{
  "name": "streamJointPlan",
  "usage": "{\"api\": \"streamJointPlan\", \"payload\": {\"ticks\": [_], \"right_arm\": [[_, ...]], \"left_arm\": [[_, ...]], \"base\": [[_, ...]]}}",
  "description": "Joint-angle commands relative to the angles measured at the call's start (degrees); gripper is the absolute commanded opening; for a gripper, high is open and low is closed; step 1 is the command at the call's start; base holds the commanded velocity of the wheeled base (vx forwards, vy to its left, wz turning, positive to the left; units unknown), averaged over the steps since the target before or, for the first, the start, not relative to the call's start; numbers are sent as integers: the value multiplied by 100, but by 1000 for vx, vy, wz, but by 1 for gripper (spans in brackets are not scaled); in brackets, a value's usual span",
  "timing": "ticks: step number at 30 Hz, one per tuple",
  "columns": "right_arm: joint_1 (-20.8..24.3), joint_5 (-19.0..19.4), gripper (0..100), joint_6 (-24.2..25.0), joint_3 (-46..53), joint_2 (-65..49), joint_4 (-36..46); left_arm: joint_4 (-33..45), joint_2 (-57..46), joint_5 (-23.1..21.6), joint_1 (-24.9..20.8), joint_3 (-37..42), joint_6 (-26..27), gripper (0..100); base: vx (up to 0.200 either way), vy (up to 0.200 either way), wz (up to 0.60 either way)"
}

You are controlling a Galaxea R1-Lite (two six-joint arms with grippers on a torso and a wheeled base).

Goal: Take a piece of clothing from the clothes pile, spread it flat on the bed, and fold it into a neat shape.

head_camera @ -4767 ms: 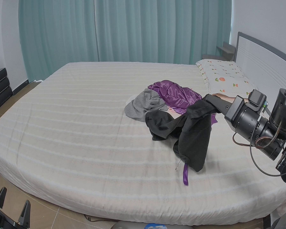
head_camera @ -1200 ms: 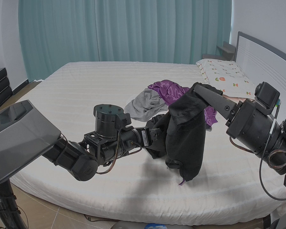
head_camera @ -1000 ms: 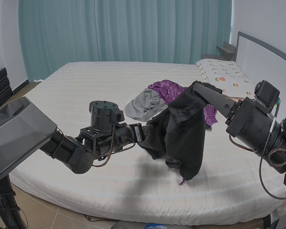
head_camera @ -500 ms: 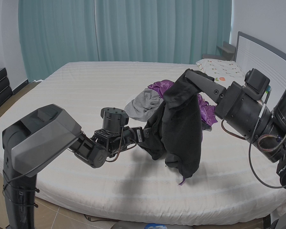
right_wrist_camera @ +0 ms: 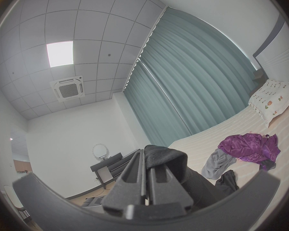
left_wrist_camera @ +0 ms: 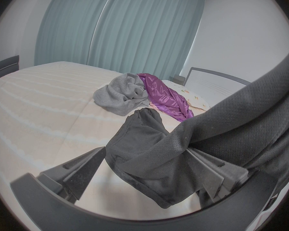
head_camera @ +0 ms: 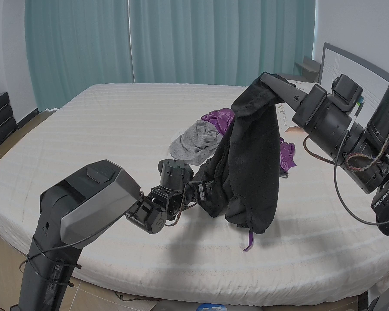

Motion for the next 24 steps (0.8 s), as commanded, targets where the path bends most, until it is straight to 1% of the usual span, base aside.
{"api": "streamJointPlan", "payload": {"ticks": [1, 4, 6, 7, 11, 13, 16, 21, 24], "right_arm": [[-323, 105, 0, 11, -38, 239, 4], [-472, 131, 0, 11, -82, 424, -13], [-490, 131, 0, 11, -100, 468, -13], [-516, 123, 0, 11, -161, 599, -22], [-516, 114, 0, 82, -258, 696, -22], [-490, 114, 0, 152, -284, 696, -22], [-446, 114, 0, 222, -311, 687, -22], [-411, 105, 0, 231, -293, 643, -22], [-411, 105, 0, 240, -293, 643, -22]], "left_arm": [[33, -137, -29, -25, 515, -76, 100], [-29, -603, -399, 28, 1192, -103, 100], [-38, -708, -460, 45, 1324, -111, 100], [-99, -1130, -662, 98, 1825, -111, 100], [-275, -1754, -1058, 98, 2510, -129, 100], [-275, -1877, -1137, 89, 2616, -199, 100], [-293, -2106, -1330, 19, 2774, -498, 100], [-249, -2211, -1444, -60, 2836, -577, 100], [-284, -2255, -1647, -78, 2871, -595, 100]], "base": [[0, 0, 0], [0, 0, 0], [0, 0, 0], [0, 0, 0], [0, 0, 0], [0, 0, 0], [0, 0, 0], [0, 0, 0], [0, 0, 0]]}}
